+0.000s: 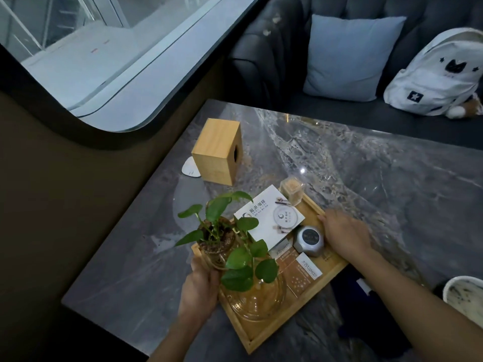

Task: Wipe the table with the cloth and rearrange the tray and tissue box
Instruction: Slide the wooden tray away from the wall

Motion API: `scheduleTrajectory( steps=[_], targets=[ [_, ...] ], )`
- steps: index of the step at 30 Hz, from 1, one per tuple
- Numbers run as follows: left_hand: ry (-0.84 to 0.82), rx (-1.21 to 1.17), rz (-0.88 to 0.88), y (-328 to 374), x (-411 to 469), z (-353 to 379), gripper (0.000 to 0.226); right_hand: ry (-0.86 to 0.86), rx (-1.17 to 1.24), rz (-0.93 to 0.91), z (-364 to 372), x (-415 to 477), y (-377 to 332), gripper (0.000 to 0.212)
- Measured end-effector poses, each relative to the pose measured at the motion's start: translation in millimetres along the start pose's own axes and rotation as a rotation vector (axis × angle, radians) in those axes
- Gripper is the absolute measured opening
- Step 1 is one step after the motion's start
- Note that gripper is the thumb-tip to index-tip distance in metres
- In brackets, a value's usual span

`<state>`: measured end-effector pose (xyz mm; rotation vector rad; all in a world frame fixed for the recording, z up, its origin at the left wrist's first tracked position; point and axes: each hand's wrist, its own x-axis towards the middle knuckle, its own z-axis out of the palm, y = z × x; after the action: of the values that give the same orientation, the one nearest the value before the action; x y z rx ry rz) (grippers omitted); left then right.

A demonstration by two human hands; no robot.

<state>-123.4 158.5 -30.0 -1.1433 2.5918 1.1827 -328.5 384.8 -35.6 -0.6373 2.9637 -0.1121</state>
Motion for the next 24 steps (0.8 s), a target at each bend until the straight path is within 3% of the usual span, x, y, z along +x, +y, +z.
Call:
scheduleTrajectory(
  steps=[9,13,24],
  targets=[
    [0.066,-0.001,0.003,19.0,24.8,2.4,0.026,-0.010,-0.038,-0.036,-13.1,36.2,-3.7,0.035],
    [0.056,0.128,0.029,24.1,37.8,8.0,0.033,-0.023,-0.023,0.009,-11.6,48.8,-4.5,0.035],
    [0.030,-0.030,-0.060,23.5,46.3,23.1,0.043,-0.034,0.081,0.097,0.4,56.3,7.1,0.034]
  ],
)
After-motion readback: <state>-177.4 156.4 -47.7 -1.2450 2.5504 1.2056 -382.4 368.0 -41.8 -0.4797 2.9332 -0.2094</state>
